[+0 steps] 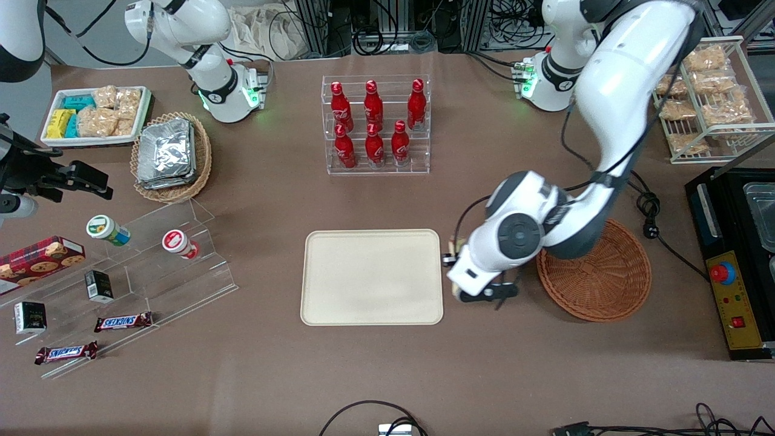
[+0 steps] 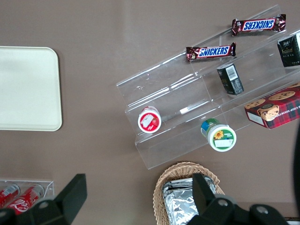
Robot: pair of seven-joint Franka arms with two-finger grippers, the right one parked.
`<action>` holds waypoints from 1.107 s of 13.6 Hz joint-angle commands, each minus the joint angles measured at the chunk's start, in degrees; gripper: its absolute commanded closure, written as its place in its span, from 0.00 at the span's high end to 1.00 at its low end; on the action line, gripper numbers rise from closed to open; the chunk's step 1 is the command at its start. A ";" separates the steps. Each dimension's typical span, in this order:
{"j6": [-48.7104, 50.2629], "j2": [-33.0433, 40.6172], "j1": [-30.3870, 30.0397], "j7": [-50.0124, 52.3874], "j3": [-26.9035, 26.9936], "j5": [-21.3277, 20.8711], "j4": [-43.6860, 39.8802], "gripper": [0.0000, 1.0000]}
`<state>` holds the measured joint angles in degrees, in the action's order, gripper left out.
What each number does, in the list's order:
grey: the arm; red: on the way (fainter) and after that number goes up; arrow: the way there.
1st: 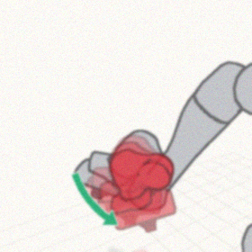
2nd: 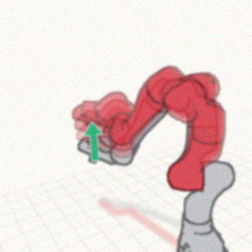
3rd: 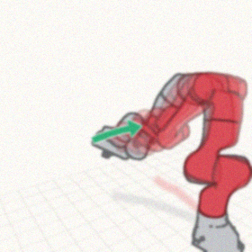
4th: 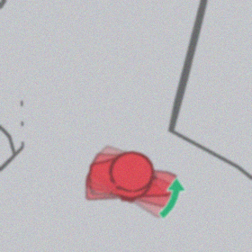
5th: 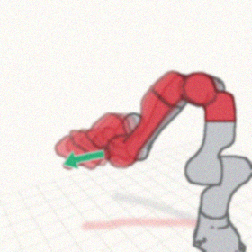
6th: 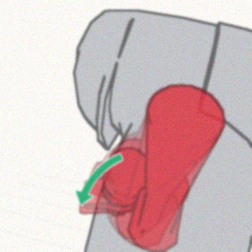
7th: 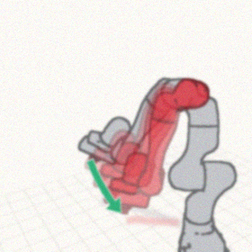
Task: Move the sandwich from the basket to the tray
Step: 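Lift the sandwich and carry it over the cream tray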
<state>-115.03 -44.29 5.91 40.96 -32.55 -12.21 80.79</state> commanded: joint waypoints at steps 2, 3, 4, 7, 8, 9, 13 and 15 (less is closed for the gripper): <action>-3.17 -6.58 4.98 0.25 1.34 -0.53 -5.37 0.00; -4.05 -7.81 6.03 0.34 1.70 -0.62 -6.34 0.00; -5.10 -8.43 7.00 0.26 2.92 -0.62 -6.43 0.00; -5.64 -8.96 8.15 0.17 4.25 -0.53 -5.82 0.20; -5.64 -9.05 8.24 0.25 4.25 -0.53 -5.65 0.47; -5.64 -9.23 8.42 0.08 4.25 -0.53 -5.64 0.62; -5.29 -8.18 8.16 0.17 4.25 -0.62 -6.17 0.97; -5.11 -6.17 7.89 1.04 4.34 -0.53 -6.26 1.00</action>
<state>-120.81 -52.61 13.28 41.10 -29.00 -12.30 75.33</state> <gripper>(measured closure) 0.145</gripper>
